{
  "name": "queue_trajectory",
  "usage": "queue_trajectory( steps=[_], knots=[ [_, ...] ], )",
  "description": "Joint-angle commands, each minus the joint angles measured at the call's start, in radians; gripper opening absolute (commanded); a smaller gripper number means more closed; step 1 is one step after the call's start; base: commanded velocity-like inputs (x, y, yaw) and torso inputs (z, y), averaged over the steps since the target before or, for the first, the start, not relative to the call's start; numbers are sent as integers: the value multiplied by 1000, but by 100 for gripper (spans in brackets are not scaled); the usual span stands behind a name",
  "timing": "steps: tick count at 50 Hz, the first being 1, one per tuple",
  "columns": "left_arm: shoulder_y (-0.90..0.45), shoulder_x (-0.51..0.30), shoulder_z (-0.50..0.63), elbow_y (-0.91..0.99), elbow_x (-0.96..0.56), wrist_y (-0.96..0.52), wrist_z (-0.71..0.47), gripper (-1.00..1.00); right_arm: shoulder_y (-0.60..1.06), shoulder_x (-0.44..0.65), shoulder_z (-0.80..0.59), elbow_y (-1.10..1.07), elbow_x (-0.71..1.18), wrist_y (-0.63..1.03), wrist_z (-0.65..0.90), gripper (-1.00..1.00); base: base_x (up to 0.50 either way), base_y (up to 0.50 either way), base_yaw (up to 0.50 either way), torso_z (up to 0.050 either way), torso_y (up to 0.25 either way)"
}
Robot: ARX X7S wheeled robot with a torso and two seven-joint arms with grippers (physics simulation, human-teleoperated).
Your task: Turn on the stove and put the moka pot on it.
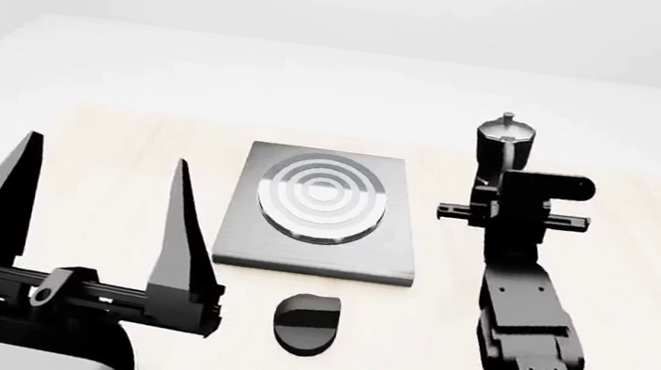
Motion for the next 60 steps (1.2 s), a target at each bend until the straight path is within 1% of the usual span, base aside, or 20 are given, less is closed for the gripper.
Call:
queue_trajectory(
  steps=[1,10,16,19,21,26,33,40,43,44,45,47,48,51,55,60],
  knots=[
    [7,-9,-9,6,-4,2,-4,100,131,-44,-9,137,-82,-71,-10,-100,0,0,0,0,0],
    [9,-9,-8,14,2,-8,-8,100,165,-64,18,138,-108,-21,-27,-100,0,0,0,0,1],
    [3,-6,-8,9,-5,-12,-4,100,193,-78,4,138,-138,8,-31,-100,0,0,0,0,2],
    [1,-5,-7,11,-5,-17,-3,100,194,-86,2,138,-140,-19,-42,-100,0,0,0,0,0],
    [0,-4,-7,8,-7,-14,-2,100,212,-90,0,138,-142,2,-45,-100,0,0,0,0,0],
    [-4,-5,-5,14,-8,-26,0,100,225,-101,37,138,-116,-39,-79,-100,0,0,0,0,2],
    [-3,-1,-3,5,-6,-22,3,100,236,-132,139,138,-76,-85,-160,-100,0,0,0,0,1],
    [5,-2,-3,-3,-6,-10,3,100,223,-151,186,138,-93,-111,-228,-100,0,0,0,0,1],
    [7,-2,-3,-5,-4,-7,2,100,220,-163,200,138,-96,-117,-272,-100,0,0,0,0,0],
    [9,-2,-3,-6,-4,-5,2,100,216,-172,203,138,-85,-124,-339,-100,0,0,0,0,0],
    [9,-2,-4,-7,-4,-4,2,100,213,-176,194,138,-87,-121,-353,-100,0,0,0,0,0],
    [9,-2,-4,-10,-6,-2,3,100,213,-179,170,138,-30,-132,-396,-100,0,0,0,0,0],
    [9,-2,-4,-11,-5,-1,4,100,212,-179,128,138,-4,-129,-404,-100,0,0,0,0,10],
    [8,-1,-3,-12,-4,-3,5,100,210,-179,63,138,53,-131,-404,-100,0,0,0,0,0],
    [10,1,-2,-13,-3,1,5,100,212,-179,-106,138,187,-138,-415,-100,0,0,0,4,0],
    [10,1,-4,-18,-6,6,6,100,216,-179,-219,138,288,-147,-413,-100,0,0,0,0,2]
  ],
)
